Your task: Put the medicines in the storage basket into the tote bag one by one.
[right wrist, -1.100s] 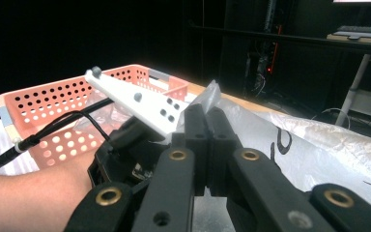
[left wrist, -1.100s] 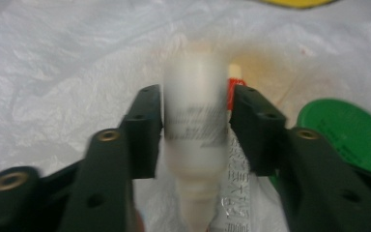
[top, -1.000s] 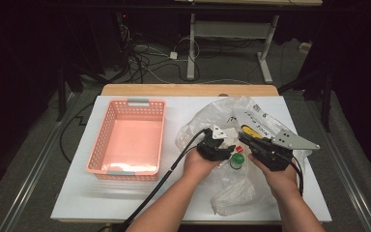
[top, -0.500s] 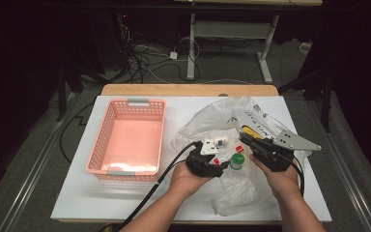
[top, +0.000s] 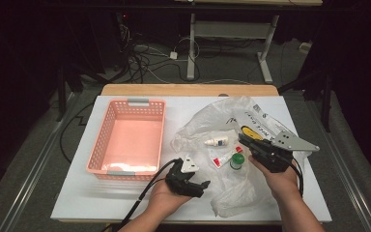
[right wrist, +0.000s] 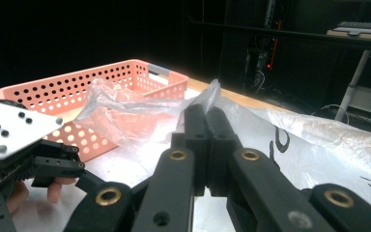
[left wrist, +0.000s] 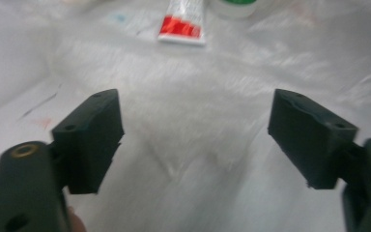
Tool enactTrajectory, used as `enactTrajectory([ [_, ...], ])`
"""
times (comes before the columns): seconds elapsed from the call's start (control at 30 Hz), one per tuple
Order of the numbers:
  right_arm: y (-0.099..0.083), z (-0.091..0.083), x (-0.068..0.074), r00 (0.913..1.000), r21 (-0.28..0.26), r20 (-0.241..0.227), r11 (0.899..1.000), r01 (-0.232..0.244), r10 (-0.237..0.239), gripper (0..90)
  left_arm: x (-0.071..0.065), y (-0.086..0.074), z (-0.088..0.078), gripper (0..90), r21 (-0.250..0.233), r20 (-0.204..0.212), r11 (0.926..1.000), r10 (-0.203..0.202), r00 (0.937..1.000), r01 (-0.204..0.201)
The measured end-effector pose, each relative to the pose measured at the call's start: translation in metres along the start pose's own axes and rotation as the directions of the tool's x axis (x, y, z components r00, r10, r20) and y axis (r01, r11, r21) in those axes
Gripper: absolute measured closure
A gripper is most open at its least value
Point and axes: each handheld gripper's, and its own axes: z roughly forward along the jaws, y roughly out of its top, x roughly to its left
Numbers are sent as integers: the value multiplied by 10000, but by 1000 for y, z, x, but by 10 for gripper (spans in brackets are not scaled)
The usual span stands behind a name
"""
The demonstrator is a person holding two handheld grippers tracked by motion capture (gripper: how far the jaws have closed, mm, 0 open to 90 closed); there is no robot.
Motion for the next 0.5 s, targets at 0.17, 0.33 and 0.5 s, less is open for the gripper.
enactTrajectory([
  [0.17, 0, 0, 0, 10000, 6, -18, 10000, 43, -43, 900, 7, -3, 5, 83, 321, -256, 9986, -417, 9988, 425],
  [0.33, -1, 0, 1, 10000, 51, -33, 10000, 9, -9, 900, 8, 4, 18, 75, 640, -23, 9972, -384, 9993, 384],
  [0.5, -1, 1, 1, 10000, 63, -12, 10000, 32, -32, 900, -2, 7, 21, 296, 495, 187, 9971, 573, 9982, -582],
])
